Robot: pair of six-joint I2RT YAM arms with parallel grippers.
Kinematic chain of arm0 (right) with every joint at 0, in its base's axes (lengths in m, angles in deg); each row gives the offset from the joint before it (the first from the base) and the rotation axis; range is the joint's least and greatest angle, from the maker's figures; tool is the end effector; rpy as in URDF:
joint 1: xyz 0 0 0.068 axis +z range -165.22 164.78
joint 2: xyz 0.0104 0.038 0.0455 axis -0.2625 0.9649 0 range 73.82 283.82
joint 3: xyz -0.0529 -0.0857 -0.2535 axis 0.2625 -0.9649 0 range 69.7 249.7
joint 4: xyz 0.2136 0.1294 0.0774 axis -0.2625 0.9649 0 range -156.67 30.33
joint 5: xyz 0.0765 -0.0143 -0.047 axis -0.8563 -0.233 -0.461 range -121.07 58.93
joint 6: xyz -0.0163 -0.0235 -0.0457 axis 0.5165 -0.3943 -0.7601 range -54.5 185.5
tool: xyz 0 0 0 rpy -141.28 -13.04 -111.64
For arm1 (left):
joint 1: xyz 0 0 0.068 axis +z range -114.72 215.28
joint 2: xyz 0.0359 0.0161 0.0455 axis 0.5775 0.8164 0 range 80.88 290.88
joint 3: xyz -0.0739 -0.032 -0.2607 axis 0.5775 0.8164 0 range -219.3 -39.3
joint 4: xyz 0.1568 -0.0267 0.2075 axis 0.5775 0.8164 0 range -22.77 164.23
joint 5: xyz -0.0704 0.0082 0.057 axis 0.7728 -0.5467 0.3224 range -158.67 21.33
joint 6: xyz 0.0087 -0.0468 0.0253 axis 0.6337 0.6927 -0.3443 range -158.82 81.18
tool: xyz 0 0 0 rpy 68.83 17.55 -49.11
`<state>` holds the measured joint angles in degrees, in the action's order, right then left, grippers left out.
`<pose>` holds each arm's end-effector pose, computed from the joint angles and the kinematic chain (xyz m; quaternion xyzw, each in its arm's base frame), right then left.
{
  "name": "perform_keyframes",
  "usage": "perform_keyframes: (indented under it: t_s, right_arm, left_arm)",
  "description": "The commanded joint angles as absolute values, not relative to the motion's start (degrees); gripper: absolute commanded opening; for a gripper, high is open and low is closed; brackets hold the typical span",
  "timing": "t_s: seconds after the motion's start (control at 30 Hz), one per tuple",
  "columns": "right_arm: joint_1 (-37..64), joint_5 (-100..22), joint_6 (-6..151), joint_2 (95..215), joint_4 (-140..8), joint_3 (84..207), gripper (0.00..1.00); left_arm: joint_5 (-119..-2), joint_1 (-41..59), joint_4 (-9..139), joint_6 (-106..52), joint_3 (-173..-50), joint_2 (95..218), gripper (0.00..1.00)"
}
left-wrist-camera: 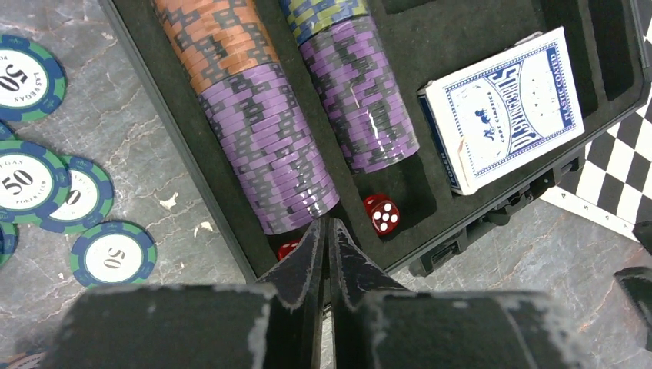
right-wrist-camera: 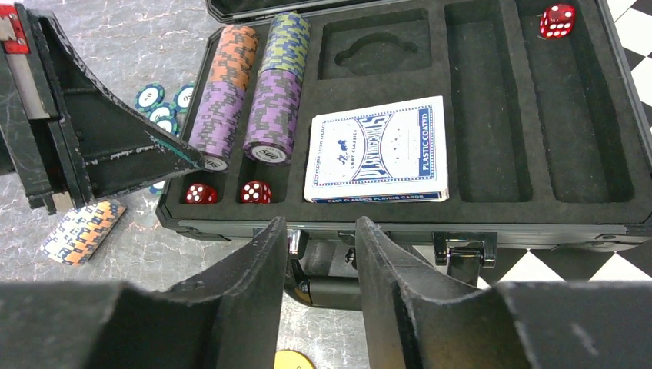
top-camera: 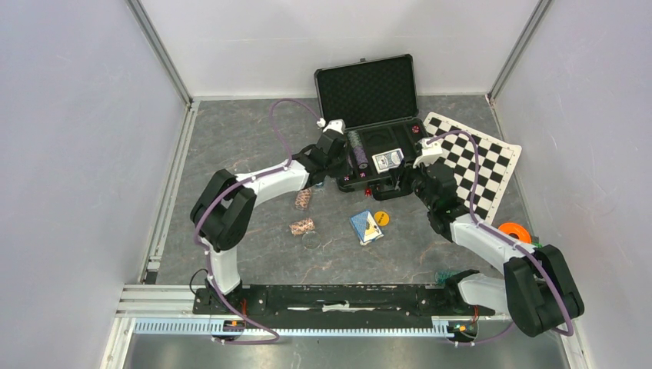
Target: Pack up texas hold em set
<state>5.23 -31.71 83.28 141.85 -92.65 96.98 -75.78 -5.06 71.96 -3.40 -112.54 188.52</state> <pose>0.2360 0.0884 0.2158 -0.0219 0.7918 0.2040 0.5753 0.3236 -0.2692 0.2073 0.0120 0.9017 -0.2190 0.3727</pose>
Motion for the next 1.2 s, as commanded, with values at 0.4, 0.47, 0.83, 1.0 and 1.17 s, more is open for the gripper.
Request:
perform_keyframes:
  t_s: [0.4, 0.47, 0.83, 1.0, 1.17]
  right_arm:
    - [5.29, -33.81, 81.82, 142.48, -79.53, 104.45, 0.8]
    - [5.78, -32.37, 80.49, 141.56, -75.69, 105.26, 0.89]
    - [3.93, -27.5, 76.49, 151.0, -65.34, 118.69, 0.91]
    - [0.09, -33.5, 77.84, 157.98, -66.19, 124.74, 0.82]
    - [-1.76, -35.37, 78.34, 164.35, -66.24, 129.49, 0.66]
  left_arm:
    - [-71.93, -4.17, 74.24, -5.27, -103.96, 169.65, 0.36]
    - [-70.87, -4.28, 74.25, -5.41, -99.87, 165.44, 0.54]
    - [-71.17, -4.47, 65.34, -9.35, -75.47, 145.67, 0.94]
    - [-72.05, -4.46, 58.57, -11.02, -66.47, 140.33, 0.93]
    - [-72.95, -4.45, 54.59, -12.74, -61.86, 136.44, 0.92]
